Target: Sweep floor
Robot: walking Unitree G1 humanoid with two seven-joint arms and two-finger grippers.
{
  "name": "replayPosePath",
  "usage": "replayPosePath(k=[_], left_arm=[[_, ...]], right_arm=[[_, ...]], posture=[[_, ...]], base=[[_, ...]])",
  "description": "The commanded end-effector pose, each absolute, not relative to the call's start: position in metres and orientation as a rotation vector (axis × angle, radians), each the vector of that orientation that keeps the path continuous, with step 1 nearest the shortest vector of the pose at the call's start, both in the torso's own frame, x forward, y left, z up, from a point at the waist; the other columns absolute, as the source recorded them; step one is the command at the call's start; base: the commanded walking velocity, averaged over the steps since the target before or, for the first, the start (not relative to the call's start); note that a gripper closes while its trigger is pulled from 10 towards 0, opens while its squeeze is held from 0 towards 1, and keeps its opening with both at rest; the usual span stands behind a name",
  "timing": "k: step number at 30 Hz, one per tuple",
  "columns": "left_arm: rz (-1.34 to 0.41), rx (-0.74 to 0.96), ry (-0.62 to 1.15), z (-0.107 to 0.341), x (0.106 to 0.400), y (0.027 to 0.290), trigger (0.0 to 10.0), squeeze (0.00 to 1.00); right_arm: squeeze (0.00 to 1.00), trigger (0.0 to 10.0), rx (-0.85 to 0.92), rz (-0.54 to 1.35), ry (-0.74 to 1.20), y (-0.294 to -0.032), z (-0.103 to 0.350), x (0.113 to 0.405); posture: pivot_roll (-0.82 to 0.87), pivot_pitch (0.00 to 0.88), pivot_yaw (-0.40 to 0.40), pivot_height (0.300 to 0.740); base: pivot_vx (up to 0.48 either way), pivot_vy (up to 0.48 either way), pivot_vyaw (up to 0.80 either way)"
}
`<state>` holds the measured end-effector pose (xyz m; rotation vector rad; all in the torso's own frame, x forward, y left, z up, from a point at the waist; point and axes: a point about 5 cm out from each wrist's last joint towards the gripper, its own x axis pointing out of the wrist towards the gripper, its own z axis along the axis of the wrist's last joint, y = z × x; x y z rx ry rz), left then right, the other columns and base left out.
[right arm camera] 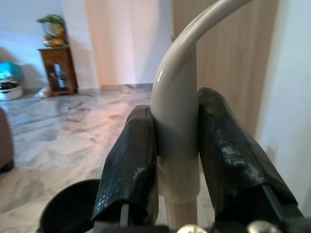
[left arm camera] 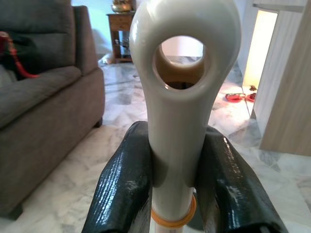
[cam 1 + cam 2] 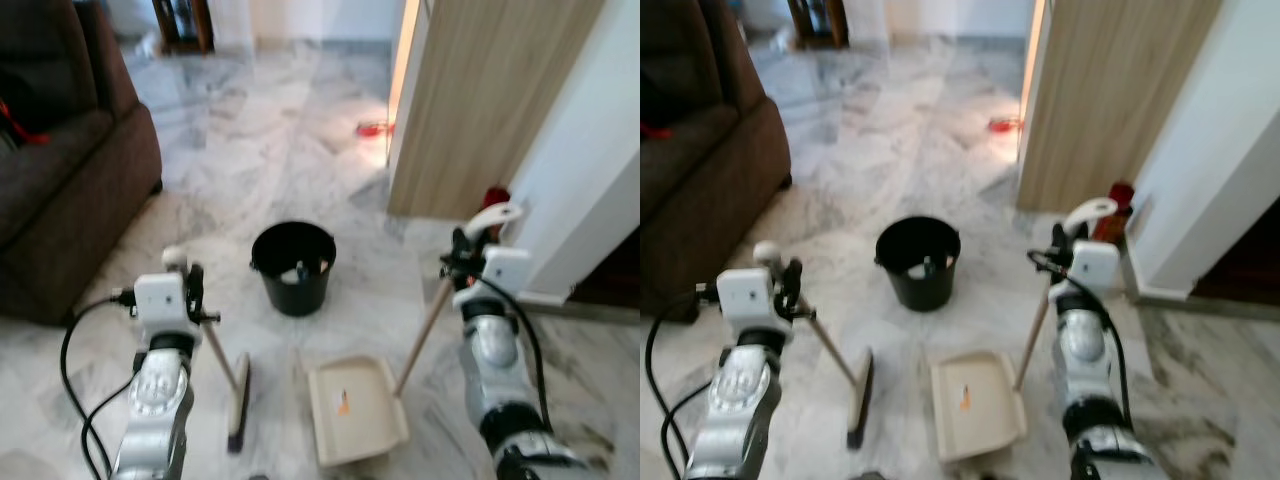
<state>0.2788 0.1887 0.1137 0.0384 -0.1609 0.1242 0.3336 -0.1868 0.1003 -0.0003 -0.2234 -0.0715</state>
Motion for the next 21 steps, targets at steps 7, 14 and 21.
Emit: replayPosePath(k=[7,14,21], left_arm=[[0.096,0.069,-0.197,0.122,0.284,0.192,10.0,0.00],[0.062,0.087,-0.183,0.121,0.291,0.194,10.0,0.00],[0.050,0.092,-0.180,0.120,0.295,0.194,10.0,0.00]], right_arm=[[0.00,10.0,0.014,-0.078,-0.242,-0.183,0.105,0.336],[0.00,10.0,0.025,-0.084,-0.246,-0.175,0.101,0.331],[0.00,10.0,0.037,-0.096,-0.233,-0.171,0.094,0.325]], posture=[[0.10,0.064,0.050,0.740],[0.08,0.037,0.091,0.740],[0.05,0.010,0.092,0.740]], base=[[0.000,0.000,-0.61],[0.000,0.000,-0.80],[0.000,0.000,-0.80]])
